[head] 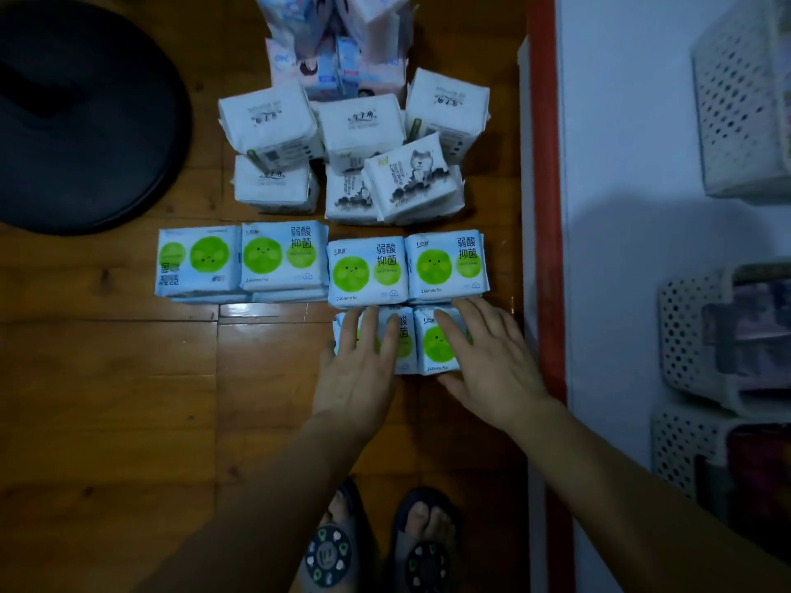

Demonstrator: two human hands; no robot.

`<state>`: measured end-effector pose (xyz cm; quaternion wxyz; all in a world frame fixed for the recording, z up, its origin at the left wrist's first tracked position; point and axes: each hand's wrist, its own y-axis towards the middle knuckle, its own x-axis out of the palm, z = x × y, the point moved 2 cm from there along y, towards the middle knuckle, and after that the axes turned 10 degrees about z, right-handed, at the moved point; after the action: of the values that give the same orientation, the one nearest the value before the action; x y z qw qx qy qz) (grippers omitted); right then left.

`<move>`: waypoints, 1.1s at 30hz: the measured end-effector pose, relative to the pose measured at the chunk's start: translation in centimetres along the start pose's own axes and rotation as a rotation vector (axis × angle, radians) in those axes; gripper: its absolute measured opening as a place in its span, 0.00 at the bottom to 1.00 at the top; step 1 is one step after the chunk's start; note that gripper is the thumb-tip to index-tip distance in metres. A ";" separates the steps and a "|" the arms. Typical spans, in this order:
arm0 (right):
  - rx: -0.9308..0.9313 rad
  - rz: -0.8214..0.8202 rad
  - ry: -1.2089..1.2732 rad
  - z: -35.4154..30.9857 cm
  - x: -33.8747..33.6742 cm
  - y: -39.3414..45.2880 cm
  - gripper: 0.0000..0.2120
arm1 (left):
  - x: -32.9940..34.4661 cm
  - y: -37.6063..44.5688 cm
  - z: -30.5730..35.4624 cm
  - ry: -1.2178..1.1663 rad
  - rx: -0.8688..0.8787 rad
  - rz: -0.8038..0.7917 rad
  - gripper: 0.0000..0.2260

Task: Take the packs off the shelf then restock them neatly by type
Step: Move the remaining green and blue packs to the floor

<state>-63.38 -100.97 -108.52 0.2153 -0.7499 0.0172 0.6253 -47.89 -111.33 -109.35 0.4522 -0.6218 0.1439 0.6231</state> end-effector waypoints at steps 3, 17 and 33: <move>0.004 0.029 0.009 -0.6 -4.0 -0.7 0.38 | -3.9 -1.0 0.4 0.023 0.011 0.012 0.36; 0.043 0.247 0.090 -5.5 -32.5 -5.5 0.33 | -31.8 -9.0 2.8 -0.027 -0.062 0.408 0.28; 0.007 0.631 0.084 -10.8 -67.5 -15.3 0.32 | -66.2 -22.1 9.4 0.012 0.031 0.817 0.25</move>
<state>-63.47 -107.27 -38.76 0.0125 -0.7321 0.2599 0.6296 -49.56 -117.65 -39.25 0.1761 -0.5101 0.3910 0.7455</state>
